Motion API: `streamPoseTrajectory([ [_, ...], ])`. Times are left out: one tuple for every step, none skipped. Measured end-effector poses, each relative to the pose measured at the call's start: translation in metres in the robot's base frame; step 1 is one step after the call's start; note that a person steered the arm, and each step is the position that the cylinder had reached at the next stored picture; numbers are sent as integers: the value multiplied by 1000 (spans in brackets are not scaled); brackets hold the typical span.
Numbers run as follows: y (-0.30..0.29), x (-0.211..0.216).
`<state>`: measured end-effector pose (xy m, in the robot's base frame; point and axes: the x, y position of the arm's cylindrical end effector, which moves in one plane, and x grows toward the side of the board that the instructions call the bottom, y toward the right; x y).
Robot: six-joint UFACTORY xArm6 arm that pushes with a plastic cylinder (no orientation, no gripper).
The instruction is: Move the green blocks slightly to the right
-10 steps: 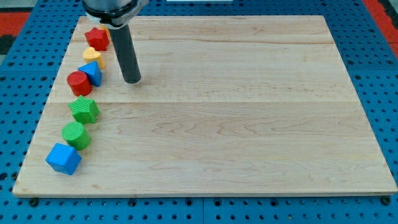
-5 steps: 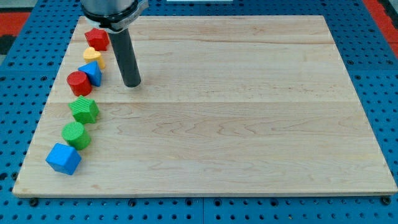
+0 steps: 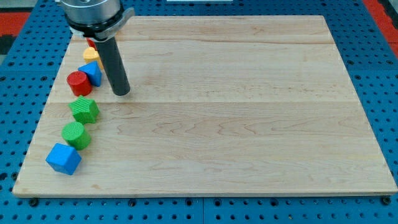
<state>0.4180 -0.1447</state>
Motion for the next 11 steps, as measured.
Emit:
streamPoseTrajectory([
  [-3, 0],
  [-9, 0],
  [-29, -2],
  [-29, 2],
  [-43, 2],
  [-54, 2],
  [-44, 25],
  [-81, 26],
  [-91, 23],
  [-115, 33],
  [-75, 86],
])
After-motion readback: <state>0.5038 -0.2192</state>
